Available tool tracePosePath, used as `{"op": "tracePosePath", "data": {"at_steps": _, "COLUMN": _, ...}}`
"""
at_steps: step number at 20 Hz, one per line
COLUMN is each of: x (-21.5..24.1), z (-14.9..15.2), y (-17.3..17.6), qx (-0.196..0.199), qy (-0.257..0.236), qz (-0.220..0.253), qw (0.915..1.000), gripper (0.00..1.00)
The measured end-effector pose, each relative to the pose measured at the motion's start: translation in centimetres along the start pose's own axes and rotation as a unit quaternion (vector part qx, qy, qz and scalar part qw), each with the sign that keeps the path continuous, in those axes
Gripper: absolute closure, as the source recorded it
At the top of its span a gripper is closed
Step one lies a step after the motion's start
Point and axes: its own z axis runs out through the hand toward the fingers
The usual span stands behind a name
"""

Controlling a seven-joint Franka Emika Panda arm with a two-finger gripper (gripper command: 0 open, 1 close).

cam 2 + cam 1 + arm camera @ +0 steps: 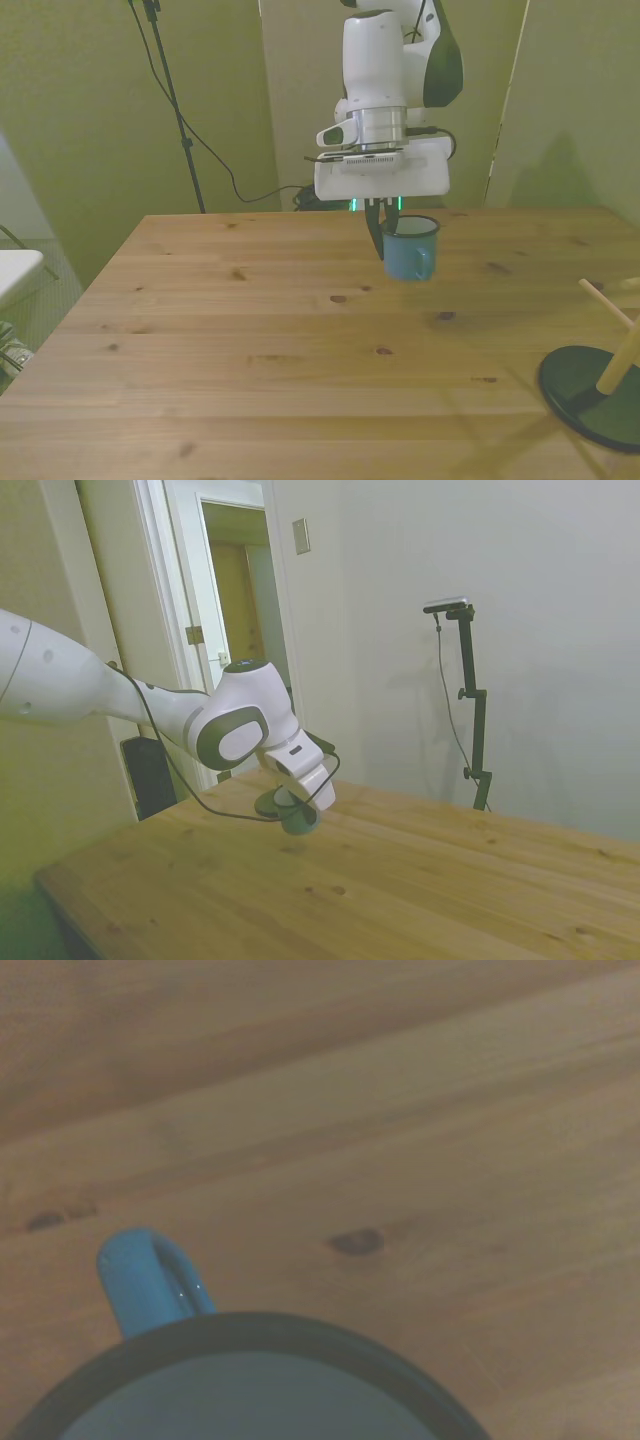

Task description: Unload the mug

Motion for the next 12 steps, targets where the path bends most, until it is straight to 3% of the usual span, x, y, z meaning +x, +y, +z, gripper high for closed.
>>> {"op": "tracePosePath", "data": {"at_steps": 12, "x": -0.8, "z": 5.5, "y": 2.4, "qx": -0.084, "qy": -0.022, "qz": -0.017, "qw": 0.9960, "gripper": 1.00}}
